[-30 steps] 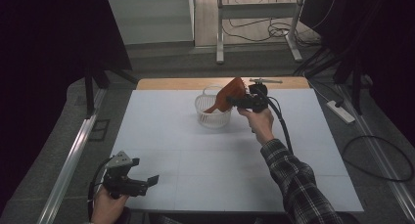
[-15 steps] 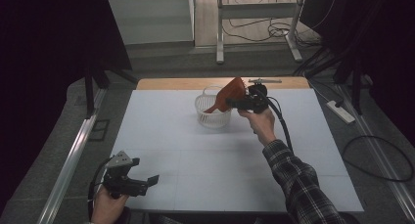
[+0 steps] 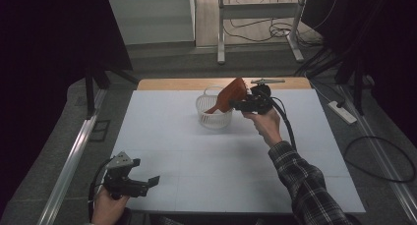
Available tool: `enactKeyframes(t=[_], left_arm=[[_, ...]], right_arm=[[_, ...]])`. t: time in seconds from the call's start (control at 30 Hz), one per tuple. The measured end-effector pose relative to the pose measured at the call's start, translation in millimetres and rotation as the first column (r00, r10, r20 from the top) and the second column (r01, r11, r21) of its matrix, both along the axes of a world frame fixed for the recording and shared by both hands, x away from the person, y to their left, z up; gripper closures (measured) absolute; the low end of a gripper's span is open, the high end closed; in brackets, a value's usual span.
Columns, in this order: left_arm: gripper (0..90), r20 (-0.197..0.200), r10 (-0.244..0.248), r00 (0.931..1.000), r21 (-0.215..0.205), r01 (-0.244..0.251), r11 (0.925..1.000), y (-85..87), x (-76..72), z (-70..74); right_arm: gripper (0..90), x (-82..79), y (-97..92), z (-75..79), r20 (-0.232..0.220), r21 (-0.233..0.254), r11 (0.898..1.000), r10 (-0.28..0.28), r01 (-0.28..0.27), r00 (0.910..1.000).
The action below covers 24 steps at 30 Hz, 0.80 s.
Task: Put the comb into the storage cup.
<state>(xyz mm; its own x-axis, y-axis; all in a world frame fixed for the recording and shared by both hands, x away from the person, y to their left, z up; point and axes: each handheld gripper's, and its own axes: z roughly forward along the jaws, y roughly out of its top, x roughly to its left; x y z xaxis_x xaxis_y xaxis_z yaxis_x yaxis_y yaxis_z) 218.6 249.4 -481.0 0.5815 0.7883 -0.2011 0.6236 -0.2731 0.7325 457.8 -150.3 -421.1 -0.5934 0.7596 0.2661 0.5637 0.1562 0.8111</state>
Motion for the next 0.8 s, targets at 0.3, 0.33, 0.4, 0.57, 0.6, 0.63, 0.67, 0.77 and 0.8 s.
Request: enactKeyframes(t=[0.3,0.33,0.4,0.57,0.6,0.63,0.67,0.77,0.8], left_arm=[[0.0,0.001,0.001,1.0000,-0.002,-0.001,1.0000,0.3,-0.1,0.0],[0.0,0.001,0.001,1.0000,-0.002,-0.001,1.0000,0.3,-0.1,0.0],[0.0,0.001,0.000,1.0000,-0.002,0.000,1.0000,0.2,-0.1,0.0],[0.0,0.000,-0.001,1.0000,-0.001,0.001,1.0000,0.5,-0.1,0.1],[0.0,0.000,-0.001,1.0000,-0.001,0.001,1.0000,0.5,-0.1,0.0],[0.0,0.000,-0.001,1.0000,-0.001,0.001,1.0000,0.6,-0.1,0.1],[0.0,0.000,-0.001,1.0000,-0.001,0.001,1.0000,0.5,-0.1,0.1],[0.0,0.000,-0.001,1.0000,-0.001,0.001,1.0000,0.5,0.0,0.1],[0.0,0.000,-0.001,1.0000,-0.001,0.001,1.0000,0.5,-0.1,0.0]], right_arm=[[14.2,-5.0,-1.0,-0.1,-0.008,-0.032,0.999,0.031,-0.031,0.9995],[14.1,-5.5,-1.5,0.1,-0.011,-0.034,0.999,0.035,-0.035,0.9993],[13.8,-7.0,-2.6,0.4,-0.010,-0.031,0.999,0.042,-0.042,0.9991],[12.6,-10.4,-6.0,1.5,-0.009,-0.021,0.998,0.054,-0.054,0.9985],[12.2,-11.2,-6.7,1.7,-0.008,-0.020,0.998,0.056,-0.056,0.9984],[11.4,-12.2,-7.7,2.1,-0.008,-0.025,0.998,0.060,-0.061,0.9981],[10.9,-12.9,-8.0,2.3,-0.008,-0.023,0.998,0.061,-0.062,0.9981],[7.9,-16.4,-9.3,2.9,-0.004,-0.047,0.996,0.079,-0.079,0.9969],[7.2,-17.7,-9.4,3.0,-0.002,-0.056,0.995,0.084,-0.084,0.9965]])
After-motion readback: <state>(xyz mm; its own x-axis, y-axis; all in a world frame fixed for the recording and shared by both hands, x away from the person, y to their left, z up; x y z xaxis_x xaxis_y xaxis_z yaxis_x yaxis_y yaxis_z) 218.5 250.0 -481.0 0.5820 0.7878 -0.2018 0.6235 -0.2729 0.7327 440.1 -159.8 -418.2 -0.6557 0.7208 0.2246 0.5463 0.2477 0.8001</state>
